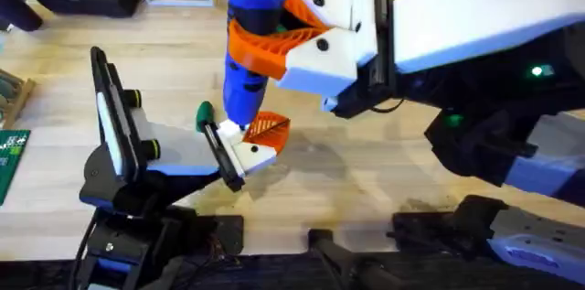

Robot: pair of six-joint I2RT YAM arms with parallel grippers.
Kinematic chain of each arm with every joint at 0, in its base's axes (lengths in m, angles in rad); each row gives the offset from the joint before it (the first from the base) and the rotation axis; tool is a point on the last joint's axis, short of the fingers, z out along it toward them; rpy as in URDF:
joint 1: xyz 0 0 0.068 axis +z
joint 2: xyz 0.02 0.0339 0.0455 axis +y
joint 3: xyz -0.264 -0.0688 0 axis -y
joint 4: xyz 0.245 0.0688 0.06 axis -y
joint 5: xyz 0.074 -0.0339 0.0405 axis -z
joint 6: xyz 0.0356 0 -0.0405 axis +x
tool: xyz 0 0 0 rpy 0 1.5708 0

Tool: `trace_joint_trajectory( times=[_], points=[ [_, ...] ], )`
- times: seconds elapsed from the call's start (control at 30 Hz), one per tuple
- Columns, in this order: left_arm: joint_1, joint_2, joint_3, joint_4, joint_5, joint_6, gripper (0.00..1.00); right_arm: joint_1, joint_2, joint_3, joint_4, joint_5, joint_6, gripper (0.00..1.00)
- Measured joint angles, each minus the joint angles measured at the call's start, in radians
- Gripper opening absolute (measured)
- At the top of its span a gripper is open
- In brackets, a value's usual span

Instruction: Pick up the gripper from the table and insert it into the empty holder that is missing its gripper. Then pick up a screw, insert it into the mounting hole, and use the screwdriver to tighten it. Finally, clean up the table by picking up the vegetable and placing it into the bucket.

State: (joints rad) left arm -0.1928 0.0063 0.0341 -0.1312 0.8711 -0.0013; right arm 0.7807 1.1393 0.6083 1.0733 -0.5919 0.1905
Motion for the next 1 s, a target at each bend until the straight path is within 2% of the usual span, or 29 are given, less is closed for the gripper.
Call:
trace_joint_trajectory(
  times=[1.0],
  points=[
    [-0.003,0.007,0.000,-0.003,0.008,-0.018,0.004,0.008,-0.001,0.006,-0.107,0.016,-0.019,0.028]
  ],
)
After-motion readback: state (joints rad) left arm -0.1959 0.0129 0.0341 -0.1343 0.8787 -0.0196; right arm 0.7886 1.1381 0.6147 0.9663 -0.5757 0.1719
